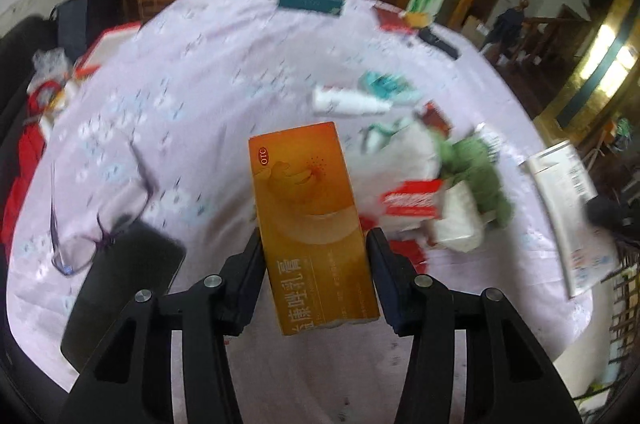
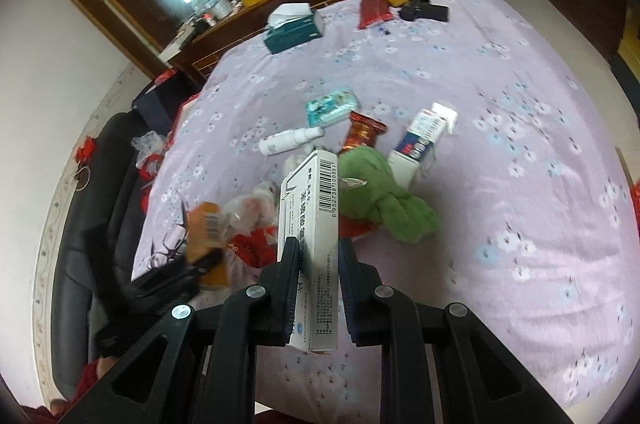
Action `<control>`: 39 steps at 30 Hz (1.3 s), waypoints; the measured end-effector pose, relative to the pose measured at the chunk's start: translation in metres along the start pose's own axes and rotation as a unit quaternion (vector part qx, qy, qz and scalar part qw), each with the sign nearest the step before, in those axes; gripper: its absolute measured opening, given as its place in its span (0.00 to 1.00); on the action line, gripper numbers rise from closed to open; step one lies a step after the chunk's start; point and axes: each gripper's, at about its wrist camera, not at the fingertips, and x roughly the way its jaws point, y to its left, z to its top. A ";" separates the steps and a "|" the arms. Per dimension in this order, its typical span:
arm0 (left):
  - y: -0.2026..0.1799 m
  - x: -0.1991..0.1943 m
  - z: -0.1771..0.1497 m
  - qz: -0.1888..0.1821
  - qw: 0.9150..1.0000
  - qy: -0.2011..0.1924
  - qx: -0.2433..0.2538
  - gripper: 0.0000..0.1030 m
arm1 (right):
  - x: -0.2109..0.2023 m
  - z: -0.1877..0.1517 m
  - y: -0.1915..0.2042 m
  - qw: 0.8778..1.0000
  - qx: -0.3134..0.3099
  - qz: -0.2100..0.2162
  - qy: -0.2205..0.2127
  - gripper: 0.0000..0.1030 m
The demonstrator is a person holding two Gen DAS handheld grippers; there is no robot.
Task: Collect trash
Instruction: 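Carry both boxes to the red wastebasket and open both grippers over it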
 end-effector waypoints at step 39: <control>-0.530 0.071 -0.031 -0.237 0.922 0.086 0.293 0.48 | -0.233 -0.028 -0.376 0.949 0.220 -0.166 -0.152 0.20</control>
